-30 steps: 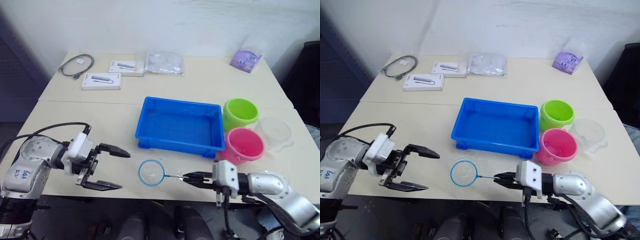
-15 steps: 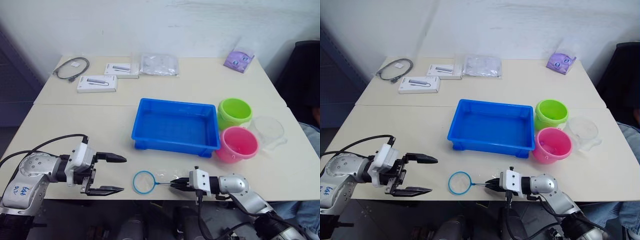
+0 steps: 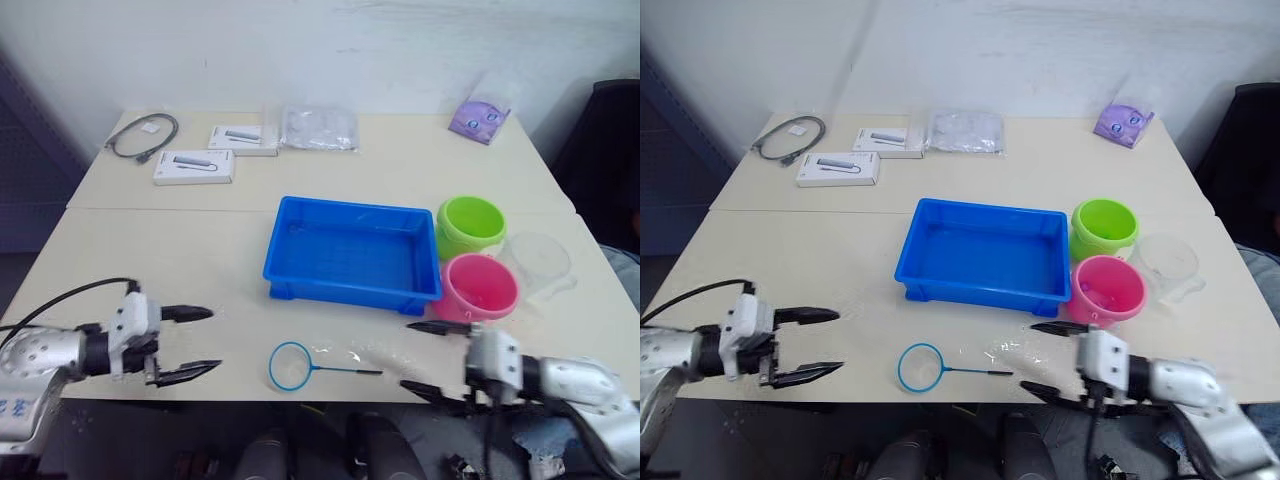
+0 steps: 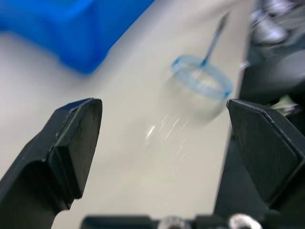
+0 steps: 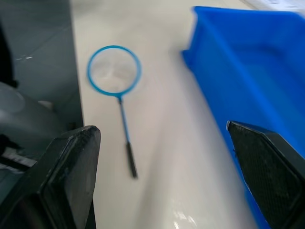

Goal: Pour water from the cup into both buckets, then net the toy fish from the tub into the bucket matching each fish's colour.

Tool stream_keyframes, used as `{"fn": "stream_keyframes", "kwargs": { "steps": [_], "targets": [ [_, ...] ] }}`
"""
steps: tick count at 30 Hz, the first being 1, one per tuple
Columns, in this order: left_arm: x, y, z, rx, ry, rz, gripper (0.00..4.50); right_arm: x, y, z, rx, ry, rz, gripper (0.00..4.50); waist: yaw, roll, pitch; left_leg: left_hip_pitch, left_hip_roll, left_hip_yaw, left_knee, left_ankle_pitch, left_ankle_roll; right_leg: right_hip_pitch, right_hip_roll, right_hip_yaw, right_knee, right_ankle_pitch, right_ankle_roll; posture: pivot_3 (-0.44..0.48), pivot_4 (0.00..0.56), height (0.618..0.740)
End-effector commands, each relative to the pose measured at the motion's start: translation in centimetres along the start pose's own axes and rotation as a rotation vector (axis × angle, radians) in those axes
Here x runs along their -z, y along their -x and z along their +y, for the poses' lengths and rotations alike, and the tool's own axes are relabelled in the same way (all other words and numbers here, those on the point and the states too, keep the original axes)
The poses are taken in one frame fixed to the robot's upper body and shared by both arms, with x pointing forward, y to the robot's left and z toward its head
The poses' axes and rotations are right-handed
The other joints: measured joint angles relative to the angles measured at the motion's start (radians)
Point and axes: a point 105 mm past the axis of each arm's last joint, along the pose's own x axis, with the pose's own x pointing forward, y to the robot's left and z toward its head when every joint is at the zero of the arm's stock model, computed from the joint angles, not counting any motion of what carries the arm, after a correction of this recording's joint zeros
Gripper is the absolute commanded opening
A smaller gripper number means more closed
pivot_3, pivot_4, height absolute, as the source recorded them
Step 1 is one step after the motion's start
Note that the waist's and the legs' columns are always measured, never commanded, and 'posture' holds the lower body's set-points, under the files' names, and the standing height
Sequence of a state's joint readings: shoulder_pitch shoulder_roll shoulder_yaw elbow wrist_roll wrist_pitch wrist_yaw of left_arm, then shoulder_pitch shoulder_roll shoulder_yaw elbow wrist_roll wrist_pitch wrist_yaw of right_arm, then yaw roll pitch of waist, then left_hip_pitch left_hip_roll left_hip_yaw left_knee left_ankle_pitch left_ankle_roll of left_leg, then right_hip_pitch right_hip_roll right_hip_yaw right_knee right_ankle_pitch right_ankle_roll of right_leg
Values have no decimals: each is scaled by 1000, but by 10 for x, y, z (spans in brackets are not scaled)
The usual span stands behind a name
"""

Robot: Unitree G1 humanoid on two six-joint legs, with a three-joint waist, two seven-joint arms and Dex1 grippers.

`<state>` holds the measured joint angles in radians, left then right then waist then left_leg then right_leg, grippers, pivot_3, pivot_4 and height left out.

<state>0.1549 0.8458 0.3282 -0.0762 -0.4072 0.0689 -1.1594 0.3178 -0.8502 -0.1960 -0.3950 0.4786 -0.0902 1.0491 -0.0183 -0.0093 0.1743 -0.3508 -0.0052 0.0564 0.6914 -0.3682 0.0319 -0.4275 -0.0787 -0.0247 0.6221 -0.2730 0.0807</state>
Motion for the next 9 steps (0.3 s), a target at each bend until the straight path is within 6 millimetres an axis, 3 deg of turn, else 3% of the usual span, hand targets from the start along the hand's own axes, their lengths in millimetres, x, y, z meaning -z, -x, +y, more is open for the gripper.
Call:
{"fn": "stream_keyframes", "kwargs": {
  "steps": [1, 6, 9],
  "targets": [
    [27, 20, 17, -178, -59, 68, 4500, -5, 41, -7, 60, 109, 35, 4460, 3, 0, 0, 1, 0, 0, 0, -1, 3, 1, 0, 0, 0, 0, 0, 0, 150, 740],
    [39, 23, 27, -284, -99, 80, 4500, 7, 85, -23, 195, 127, 96, 4460, 11, -2, 0, 6, 0, 3, -6, -1, 4, 3, 0, 2, -2, 0, 0, 0, 150, 740],
    [37, 20, 31, -292, -82, 49, 4500, 7, 95, -33, 234, 133, 105, 4460, 15, -2, 0, 8, 0, 4, -8, -1, 4, 3, 0, 3, -2, 0, -1, 0, 150, 740]
  ]
}}
